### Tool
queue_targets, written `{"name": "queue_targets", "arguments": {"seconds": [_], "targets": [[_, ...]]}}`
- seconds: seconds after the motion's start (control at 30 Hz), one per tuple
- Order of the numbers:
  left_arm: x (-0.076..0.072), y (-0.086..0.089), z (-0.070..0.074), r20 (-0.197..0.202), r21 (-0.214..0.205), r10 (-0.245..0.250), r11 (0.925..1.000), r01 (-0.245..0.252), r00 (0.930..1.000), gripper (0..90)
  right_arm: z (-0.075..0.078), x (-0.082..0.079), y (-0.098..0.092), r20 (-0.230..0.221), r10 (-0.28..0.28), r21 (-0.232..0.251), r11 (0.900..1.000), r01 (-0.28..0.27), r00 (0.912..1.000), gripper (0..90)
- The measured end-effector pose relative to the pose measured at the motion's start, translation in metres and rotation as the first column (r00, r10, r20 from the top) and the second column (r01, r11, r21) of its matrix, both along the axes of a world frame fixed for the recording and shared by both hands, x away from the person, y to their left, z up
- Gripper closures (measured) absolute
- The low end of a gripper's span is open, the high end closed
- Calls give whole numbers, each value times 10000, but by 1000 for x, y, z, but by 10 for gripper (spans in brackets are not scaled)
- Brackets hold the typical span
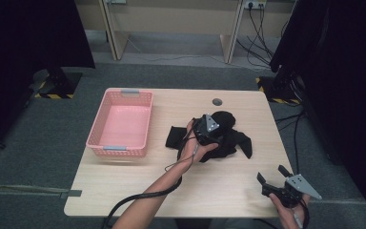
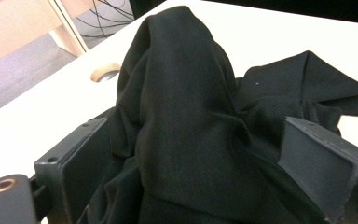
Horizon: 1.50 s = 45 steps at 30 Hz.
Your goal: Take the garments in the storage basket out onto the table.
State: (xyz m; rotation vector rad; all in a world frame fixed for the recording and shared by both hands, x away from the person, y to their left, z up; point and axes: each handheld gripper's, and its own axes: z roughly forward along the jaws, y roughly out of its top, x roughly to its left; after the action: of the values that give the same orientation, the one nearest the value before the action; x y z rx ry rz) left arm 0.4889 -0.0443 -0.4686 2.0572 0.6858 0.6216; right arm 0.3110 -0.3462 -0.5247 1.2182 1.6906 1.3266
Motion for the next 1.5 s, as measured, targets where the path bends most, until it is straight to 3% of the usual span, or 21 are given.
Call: {"name": "queue_targets", "arguments": {"seconds": [0.37,0.63,1.0,1.5], "targets": [[-16,16,16,176,-345,-141,9993,147,9997,88,0,0,0,19,5,0,10000,-5,10000,63],[-28,30,26,539,-471,-108,9988,133,9985,90,0,0,0,39,5,-14,10000,-5,10000,63],[-45,57,27,697,-885,90,9961,-28,9975,91,0,0,0,39,3,-49,10000,-3,10000,63],[-66,77,30,962,-1187,97,9929,18,9953,92,0,0,0,55,7,-43,10000,-7,10000,63]]}}
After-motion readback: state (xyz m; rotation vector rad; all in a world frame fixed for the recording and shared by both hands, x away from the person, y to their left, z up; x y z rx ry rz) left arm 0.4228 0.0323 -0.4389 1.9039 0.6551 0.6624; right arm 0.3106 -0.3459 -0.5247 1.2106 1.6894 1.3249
